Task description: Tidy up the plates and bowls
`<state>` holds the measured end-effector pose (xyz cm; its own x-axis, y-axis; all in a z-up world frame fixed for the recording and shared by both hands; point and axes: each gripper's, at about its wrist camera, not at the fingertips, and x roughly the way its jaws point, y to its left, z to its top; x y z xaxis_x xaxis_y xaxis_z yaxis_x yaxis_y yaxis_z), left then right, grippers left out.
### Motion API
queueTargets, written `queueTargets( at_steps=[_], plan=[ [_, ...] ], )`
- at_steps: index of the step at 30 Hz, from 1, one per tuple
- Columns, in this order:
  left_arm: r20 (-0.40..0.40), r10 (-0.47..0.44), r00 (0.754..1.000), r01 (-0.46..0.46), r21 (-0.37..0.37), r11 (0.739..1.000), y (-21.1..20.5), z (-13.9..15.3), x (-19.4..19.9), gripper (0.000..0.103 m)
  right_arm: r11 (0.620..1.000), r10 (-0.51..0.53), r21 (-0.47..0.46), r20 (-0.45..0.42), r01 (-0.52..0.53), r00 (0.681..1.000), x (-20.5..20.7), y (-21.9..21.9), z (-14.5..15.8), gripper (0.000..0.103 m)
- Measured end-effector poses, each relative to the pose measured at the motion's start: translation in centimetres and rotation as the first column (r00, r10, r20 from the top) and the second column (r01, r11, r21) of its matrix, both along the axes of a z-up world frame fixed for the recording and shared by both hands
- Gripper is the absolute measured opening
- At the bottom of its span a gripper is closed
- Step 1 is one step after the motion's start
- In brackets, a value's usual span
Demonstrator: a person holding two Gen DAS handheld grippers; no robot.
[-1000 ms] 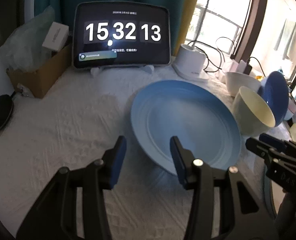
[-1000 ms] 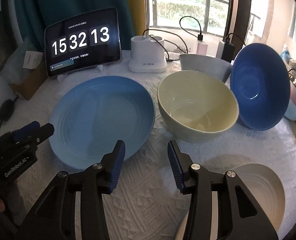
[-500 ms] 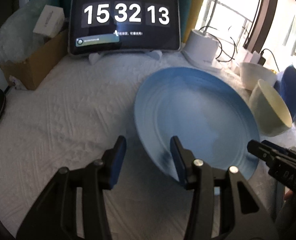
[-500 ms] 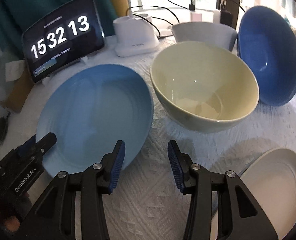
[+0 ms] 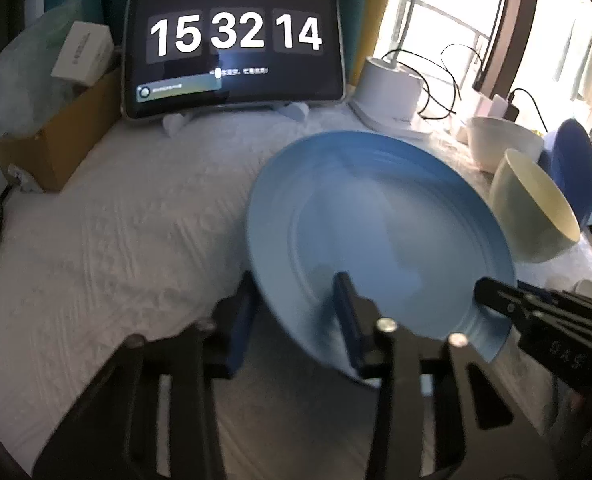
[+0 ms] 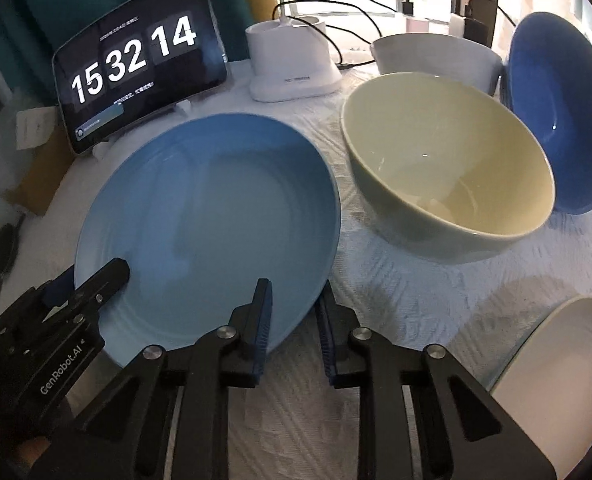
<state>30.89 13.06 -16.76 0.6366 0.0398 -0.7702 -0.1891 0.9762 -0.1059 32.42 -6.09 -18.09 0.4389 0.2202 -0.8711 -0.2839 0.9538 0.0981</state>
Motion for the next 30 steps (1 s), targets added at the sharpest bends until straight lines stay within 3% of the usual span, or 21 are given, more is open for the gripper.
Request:
queueTargets(
  at_steps=[5,14,30],
  plan=[
    [0.003,0.019,1.000,-0.019,-0.022,1.000,0.7,0.1,-0.4,0.024,1.000,0.009,0.001,0.012,-0.009,1.000,-0.6,0.0,0.2,0.023],
    [0.017,0.030,0.999,-0.029,-0.063,0.998,1.4,0.5,-2.4,0.023,1.000,0.029,-0.014,0.036,-0.028,0.999,-2.3,0.5,1.3,0.022],
    [0.058,0.037,0.998,-0.033,-0.066,0.997,1.3,2.1,-6.5,0.023,0.999,0.049,-0.009,0.083,-0.049,0.995,-6.1,0.4,3.1,0.021]
  ],
)
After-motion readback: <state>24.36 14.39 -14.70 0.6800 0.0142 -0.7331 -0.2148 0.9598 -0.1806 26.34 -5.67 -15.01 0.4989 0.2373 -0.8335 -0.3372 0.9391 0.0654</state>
